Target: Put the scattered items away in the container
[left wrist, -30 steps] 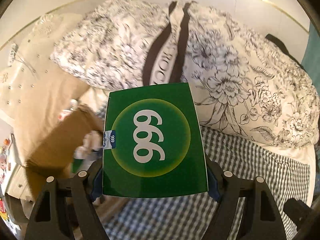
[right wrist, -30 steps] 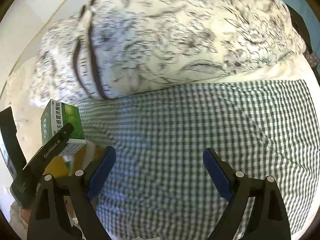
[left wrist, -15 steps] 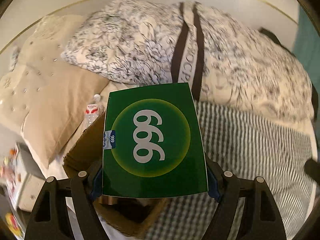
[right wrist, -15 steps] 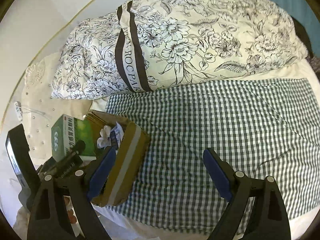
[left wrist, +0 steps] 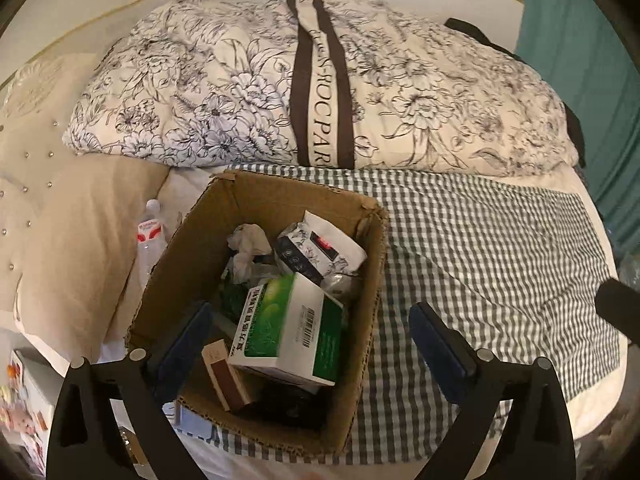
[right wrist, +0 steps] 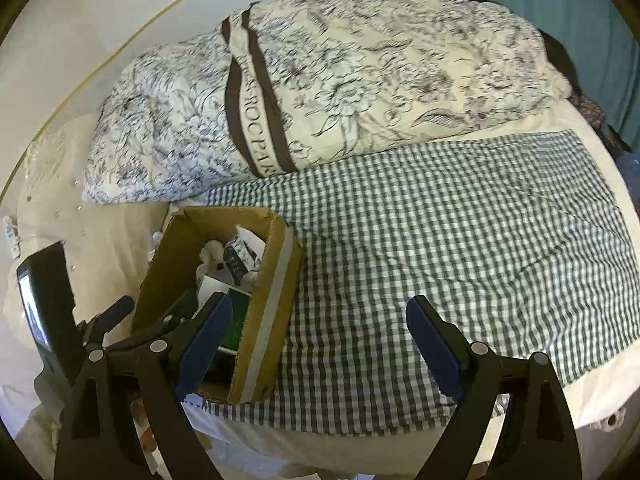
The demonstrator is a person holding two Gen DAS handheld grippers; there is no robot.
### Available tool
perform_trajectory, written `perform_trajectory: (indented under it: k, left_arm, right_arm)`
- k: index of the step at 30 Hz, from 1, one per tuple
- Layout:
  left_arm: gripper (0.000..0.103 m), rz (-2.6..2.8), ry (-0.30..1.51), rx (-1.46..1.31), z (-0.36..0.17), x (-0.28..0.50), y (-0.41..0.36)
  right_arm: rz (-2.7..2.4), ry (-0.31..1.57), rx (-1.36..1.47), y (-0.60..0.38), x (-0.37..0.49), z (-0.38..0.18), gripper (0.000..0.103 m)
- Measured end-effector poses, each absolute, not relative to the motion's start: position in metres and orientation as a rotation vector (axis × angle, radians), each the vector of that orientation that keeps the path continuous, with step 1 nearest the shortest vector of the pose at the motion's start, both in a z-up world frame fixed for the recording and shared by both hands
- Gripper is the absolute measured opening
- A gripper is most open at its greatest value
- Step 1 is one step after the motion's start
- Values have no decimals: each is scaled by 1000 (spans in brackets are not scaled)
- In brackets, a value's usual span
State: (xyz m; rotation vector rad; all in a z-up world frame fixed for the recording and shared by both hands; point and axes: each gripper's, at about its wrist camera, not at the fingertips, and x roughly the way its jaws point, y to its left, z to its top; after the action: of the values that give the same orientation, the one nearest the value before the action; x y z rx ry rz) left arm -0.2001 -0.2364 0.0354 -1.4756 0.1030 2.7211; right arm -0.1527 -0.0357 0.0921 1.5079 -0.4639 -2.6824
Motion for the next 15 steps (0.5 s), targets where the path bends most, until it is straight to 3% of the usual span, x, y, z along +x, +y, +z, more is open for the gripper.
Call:
perform_trajectory:
  k: [15]
  left_arm:
    - [103, 2701, 100, -1368, 63, -194, -236]
  right_arm:
    - [-2777, -354, 1541, -31, -135, 99, 89]
